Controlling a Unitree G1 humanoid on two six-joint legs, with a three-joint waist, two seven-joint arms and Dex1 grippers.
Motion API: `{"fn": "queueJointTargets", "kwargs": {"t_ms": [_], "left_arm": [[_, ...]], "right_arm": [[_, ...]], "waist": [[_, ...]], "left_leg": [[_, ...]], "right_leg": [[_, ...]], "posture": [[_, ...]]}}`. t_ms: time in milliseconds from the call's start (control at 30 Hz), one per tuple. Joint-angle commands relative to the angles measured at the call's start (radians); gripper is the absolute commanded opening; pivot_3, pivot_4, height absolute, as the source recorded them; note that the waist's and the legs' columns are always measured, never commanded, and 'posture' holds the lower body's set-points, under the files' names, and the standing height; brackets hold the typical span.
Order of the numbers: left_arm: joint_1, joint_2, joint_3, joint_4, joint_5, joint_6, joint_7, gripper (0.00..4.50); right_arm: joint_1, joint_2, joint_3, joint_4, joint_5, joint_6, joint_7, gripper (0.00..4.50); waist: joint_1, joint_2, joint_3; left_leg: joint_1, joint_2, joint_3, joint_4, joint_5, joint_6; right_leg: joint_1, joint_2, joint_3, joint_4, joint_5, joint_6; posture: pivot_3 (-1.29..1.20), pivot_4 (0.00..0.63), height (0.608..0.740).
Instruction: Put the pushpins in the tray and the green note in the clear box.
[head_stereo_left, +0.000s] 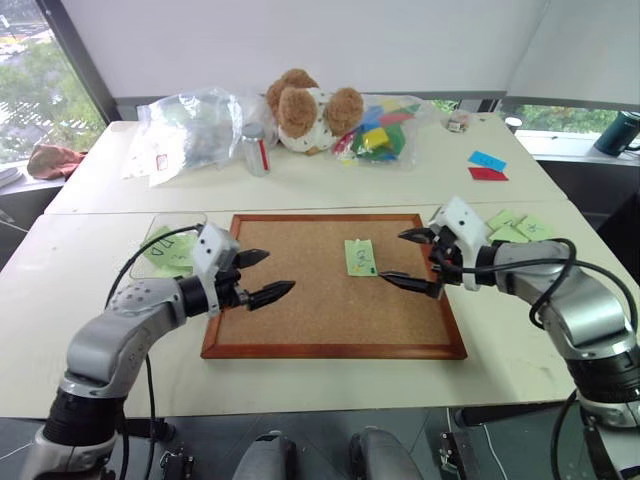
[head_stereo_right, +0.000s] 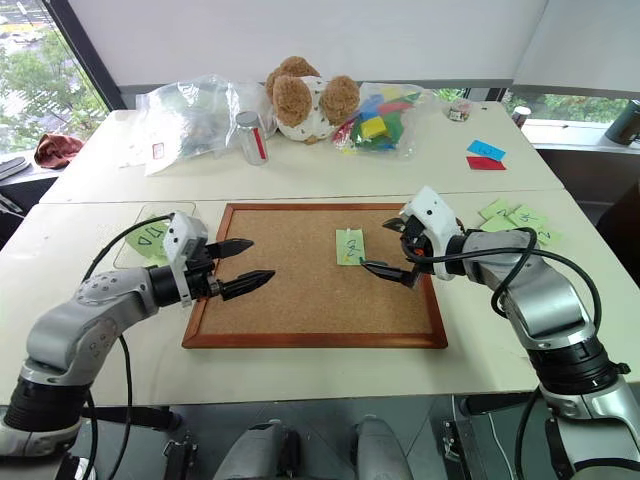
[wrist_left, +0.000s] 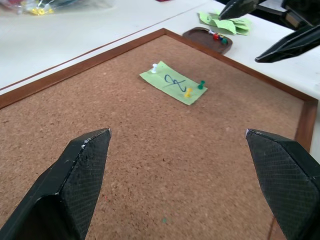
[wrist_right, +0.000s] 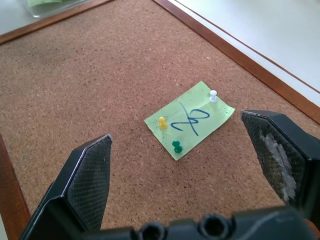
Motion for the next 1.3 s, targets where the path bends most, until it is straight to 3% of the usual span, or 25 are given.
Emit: {"fn": "queueJointTargets", "kwargs": {"t_ms": [33, 167, 233, 667, 767, 867, 1267, 1300], "left_arm": [[0.017, -0.009, -0.047, -0.005, 0.058, -0.062, -0.004, 2.73], [0.011, -0.067, -0.104, 0.065, 0.121, -0.12, 0.017, 0.78], [0.005, -0.088, -0.128, 0.099, 0.152, -0.145, 0.017, 0.13], [-0.012, -0.158, -0.203, 0.314, 0.301, -0.277, 0.023, 0.13], [-0.006, -0.159, -0.195, 0.311, 0.302, -0.28, 0.024, 0.0], [0.001, -0.156, -0.188, 0.304, 0.301, -0.278, 0.029, 0.0], [0.022, -0.15, -0.182, 0.272, 0.297, -0.266, 0.034, 0.0], [0.022, -0.149, -0.181, 0.272, 0.297, -0.265, 0.034, 0.0]], "right_arm": [[-0.036, 0.02, 0.002, -0.001, -0.015, -0.013, -0.018, 4.5], [-0.074, 0.06, 0.019, 0.046, -0.039, 0.006, -0.063, 4.5], [-0.1, 0.088, 0.031, 0.079, -0.055, 0.021, -0.091, 4.5], [-0.317, 0.364, 0.103, 0.434, -0.154, 0.065, -0.254, 4.5], [-0.336, 0.391, 0.11, 0.501, -0.174, 0.035, -0.254, 3.75], [-0.344, 0.402, 0.115, 0.541, -0.187, 0.012, -0.248, 2.33], [-0.351, 0.425, 0.105, 0.632, -0.214, -0.047, -0.237, 2.33], [-0.351, 0.424, 0.104, 0.631, -0.214, -0.047, -0.236, 1.8]], "waist": [[0.0, 0.0, 0.0], [0.0, 0.0, 0.0], [0.0, 0.0, 0.0], [-0.001, 0.0, -0.001], [-0.002, 0.001, -0.001], [-0.003, 0.001, -0.001], [-0.007, 0.001, -0.001], [-0.007, 0.001, -0.001]], "left_leg": [[0.0, 0.0, 0.0, 0.0, 0.0, 0.0], [0.0, 0.0, 0.0, 0.0, 0.0, 0.0], [0.0, 0.0, 0.0, 0.0, 0.0, 0.0], [0.001, 0.0, 0.001, 0.0, 0.003, -0.005], [0.002, 0.0, 0.001, 0.0, 0.001, -0.001], [0.002, 0.0, 0.0, 0.0, 0.001, -0.001], [0.003, 0.0, 0.001, 0.0, 0.001, -0.001], [0.003, 0.0, 0.001, 0.0, 0.001, -0.001]], "right_leg": [[0.0, 0.0, 0.0, 0.0, 0.0, 0.0], [0.0, 0.0, 0.0, 0.0, 0.0, 0.0], [0.0, 0.0, 0.0, 0.0, 0.0, 0.0], [0.0, 0.0, 0.0, 0.001, 0.0, 0.0], [0.001, 0.0, 0.0, 0.002, 0.0, 0.0], [0.001, 0.001, 0.0, 0.002, 0.0, 0.0], [0.001, 0.001, 0.0, 0.003, 0.0, 0.0], [0.001, 0.001, 0.0, 0.003, 0.0, 0.0]], "posture": [[0.0, 0.15, 0.74], [0.0, 0.15, 0.74], [0.0, 0.15, 0.74], [0.0, 0.15, 0.74], [0.0, 0.15, 0.74], [0.0, 0.15, 0.74], [0.0, 0.15, 0.74], [0.0, 0.15, 0.74]]}}
